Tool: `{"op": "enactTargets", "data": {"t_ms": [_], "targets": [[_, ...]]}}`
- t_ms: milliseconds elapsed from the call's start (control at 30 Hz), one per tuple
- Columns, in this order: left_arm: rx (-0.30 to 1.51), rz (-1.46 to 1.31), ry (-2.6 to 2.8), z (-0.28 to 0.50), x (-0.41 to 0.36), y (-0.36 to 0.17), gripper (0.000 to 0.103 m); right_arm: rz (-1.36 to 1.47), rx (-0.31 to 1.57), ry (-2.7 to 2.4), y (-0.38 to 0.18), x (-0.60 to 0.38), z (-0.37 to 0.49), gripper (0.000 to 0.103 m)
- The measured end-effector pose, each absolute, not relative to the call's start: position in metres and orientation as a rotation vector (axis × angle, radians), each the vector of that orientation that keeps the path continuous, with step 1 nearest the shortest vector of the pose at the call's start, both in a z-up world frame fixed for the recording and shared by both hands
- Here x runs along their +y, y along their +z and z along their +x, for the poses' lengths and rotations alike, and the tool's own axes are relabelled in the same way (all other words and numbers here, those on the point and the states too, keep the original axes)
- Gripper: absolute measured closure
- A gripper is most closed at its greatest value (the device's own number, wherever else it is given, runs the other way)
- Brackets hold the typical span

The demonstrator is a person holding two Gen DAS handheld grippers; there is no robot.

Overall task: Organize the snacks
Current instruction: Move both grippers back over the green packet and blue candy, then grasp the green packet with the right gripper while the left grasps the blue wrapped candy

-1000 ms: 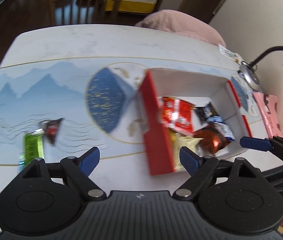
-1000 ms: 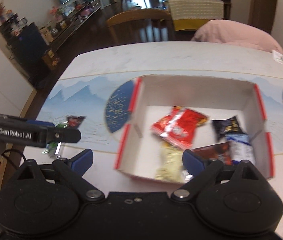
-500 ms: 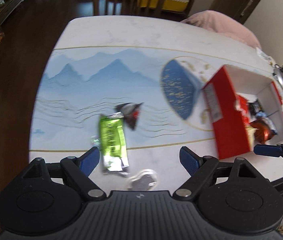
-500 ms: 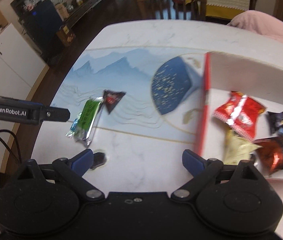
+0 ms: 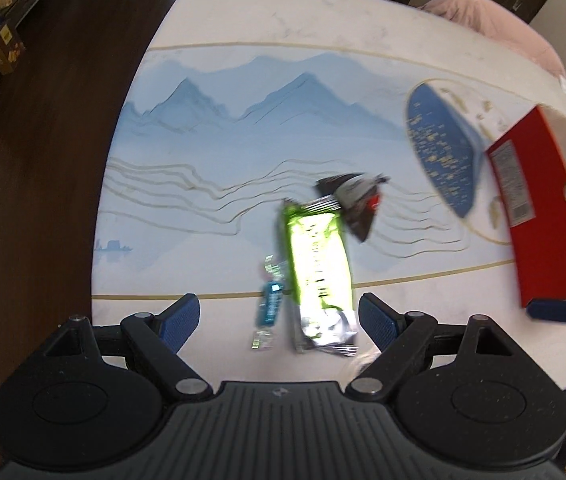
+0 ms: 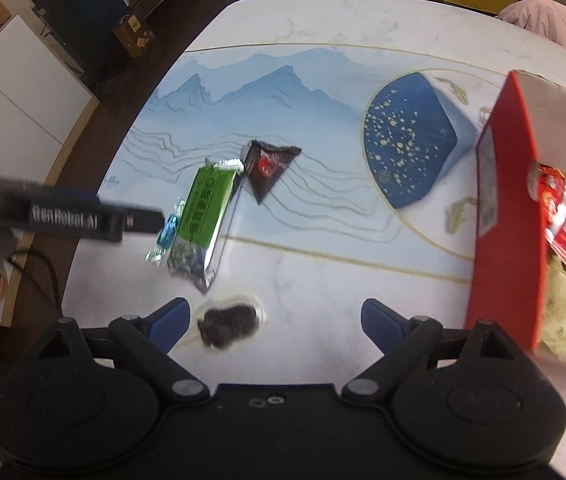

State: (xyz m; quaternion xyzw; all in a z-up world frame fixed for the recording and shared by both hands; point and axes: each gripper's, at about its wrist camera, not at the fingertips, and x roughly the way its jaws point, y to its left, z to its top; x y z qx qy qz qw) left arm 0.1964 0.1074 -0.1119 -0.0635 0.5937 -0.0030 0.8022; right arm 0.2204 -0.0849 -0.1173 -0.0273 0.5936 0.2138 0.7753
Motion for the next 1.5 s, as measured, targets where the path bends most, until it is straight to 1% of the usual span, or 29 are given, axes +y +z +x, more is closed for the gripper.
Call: {"op": "enactTargets", "data": {"t_ms": [100, 133, 200, 267, 367, 467, 500, 667, 767, 800, 867, 900, 933, 967, 1000, 1033, 1067, 1133, 1233, 1333, 1400, 1500], "targets": [[1.265, -0.111, 0.013, 0.194, 0.115, -0.124, 0.017, -0.041, 1.299, 0.430, -0.124, -0.077, 0.234, 0.010], [1.273, -0.111, 0.011, 0.194, 0.118, -0.129, 0.019, -0.041, 1.307, 0.415, -0.128, -0.074, 0.239, 0.010], [1.285, -0.118, 0.015, 0.193, 0.123, -0.137, 0.027, -0.051, 1.319, 0.386, -0.135, -0.065, 0.248, 0.011], [1.291, -0.117, 0.017, 0.193, 0.127, -0.143, 0.032, -0.048, 1.321, 0.369, -0.141, -0.055, 0.257, 0.011], [1.293, -0.134, 0.013, 0.193, 0.132, -0.150, 0.033, -0.040, 1.321, 0.359, -0.150, -0.037, 0.268, 0.011], [1.284, -0.149, 0.000, 0.193, 0.134, -0.153, 0.041, -0.009, 1.333, 0.351, -0.161, -0.023, 0.278, 0.016], [1.285, -0.152, -0.004, 0.193, 0.134, -0.154, 0.041, -0.006, 1.340, 0.347, -0.165, -0.019, 0.280, 0.018], [1.280, -0.139, -0.019, 0.188, 0.134, -0.156, 0.043, -0.024, 1.379, 0.344, -0.183, 0.003, 0.285, 0.022], [1.270, -0.144, -0.018, 0.183, 0.139, -0.154, 0.043, -0.049, 1.388, 0.363, -0.188, 0.015, 0.282, 0.023], [1.267, -0.145, -0.016, 0.182, 0.141, -0.153, 0.043, -0.064, 1.389, 0.369, -0.190, 0.019, 0.281, 0.026], [1.264, -0.139, -0.017, 0.181, 0.143, -0.153, 0.044, -0.099, 1.381, 0.356, -0.192, 0.025, 0.279, 0.029], [1.265, -0.137, -0.016, 0.181, 0.143, -0.154, 0.044, -0.116, 1.371, 0.360, -0.192, 0.028, 0.277, 0.033], [1.266, -0.138, -0.017, 0.181, 0.143, -0.154, 0.045, -0.137, 1.363, 0.365, -0.192, 0.031, 0.276, 0.040], [1.265, -0.139, -0.022, 0.181, 0.143, -0.154, 0.045, -0.150, 1.358, 0.365, -0.191, 0.033, 0.275, 0.044], [1.263, -0.136, -0.027, 0.181, 0.142, -0.154, 0.045, -0.163, 1.353, 0.366, -0.190, 0.033, 0.274, 0.053], [1.261, -0.128, -0.029, 0.181, 0.141, -0.154, 0.045, -0.178, 1.350, 0.367, -0.189, 0.033, 0.274, 0.060], [1.258, -0.120, -0.032, 0.182, 0.139, -0.154, 0.046, -0.185, 1.348, 0.369, -0.189, 0.031, 0.273, 0.061], [1.254, -0.113, -0.038, 0.184, 0.135, -0.155, 0.047, -0.180, 1.350, 0.372, -0.188, 0.024, 0.274, 0.061], [1.256, -0.098, -0.048, 0.188, 0.128, -0.157, 0.053, -0.180, 1.354, 0.378, -0.187, 0.012, 0.272, 0.061], [1.261, -0.065, -0.061, 0.191, 0.116, -0.161, 0.059, -0.160, 1.360, 0.381, -0.185, -0.002, 0.270, 0.061], [1.254, -0.036, -0.054, 0.193, 0.108, -0.163, 0.066, -0.138, 1.372, 0.375, -0.184, -0.011, 0.269, 0.061], [1.235, -0.018, -0.043, 0.196, 0.104, -0.164, 0.073, -0.137, 1.384, 0.376, -0.183, -0.020, 0.265, 0.061]]}}
